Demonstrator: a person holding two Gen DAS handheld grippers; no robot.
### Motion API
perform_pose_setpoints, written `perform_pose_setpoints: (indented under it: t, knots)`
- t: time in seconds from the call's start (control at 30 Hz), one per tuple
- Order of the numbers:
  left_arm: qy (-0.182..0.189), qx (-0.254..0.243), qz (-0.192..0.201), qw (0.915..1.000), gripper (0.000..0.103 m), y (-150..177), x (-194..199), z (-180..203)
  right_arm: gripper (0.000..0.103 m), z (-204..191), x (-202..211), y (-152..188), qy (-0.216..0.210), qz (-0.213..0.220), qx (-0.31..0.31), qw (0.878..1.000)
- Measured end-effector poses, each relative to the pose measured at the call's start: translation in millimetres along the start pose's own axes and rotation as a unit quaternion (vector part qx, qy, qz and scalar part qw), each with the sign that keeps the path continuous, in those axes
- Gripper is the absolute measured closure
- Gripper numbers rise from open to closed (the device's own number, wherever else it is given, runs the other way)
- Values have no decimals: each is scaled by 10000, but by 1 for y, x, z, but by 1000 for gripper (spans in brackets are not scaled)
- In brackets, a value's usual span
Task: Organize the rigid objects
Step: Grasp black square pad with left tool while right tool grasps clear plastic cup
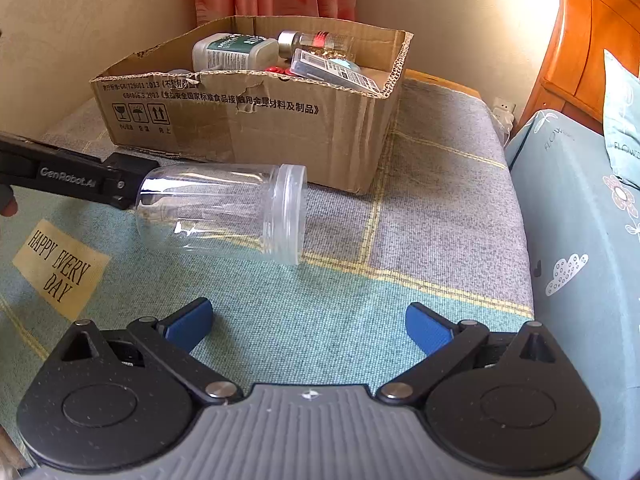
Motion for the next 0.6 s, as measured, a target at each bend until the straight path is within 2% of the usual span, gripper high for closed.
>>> perform_pose_setpoints:
  t: [0.1,0.23,0.6]
  knots:
    - [-107,137,-31,9998,33,6,5,-15,0,-1,0,0,-12,-85,14,10000]
    - [-160,249,-35,9996,33,10,8,-28,0,-15,0,-2,-262,-155,328,9990]
    - [-100,178,7,9998,33,11,8,-28,0,-40,-2,-37,-433,65,268,9987]
Point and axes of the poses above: each gripper's, at about its wrist camera, not at the fingertips, and x roughly against the way its jaws point, z to its right, y to its underside, the point moved 7 cm from there along -x, roughly the way its jaws point, and after that the axes turned 2 degrees about y, right-handed, at the moved point
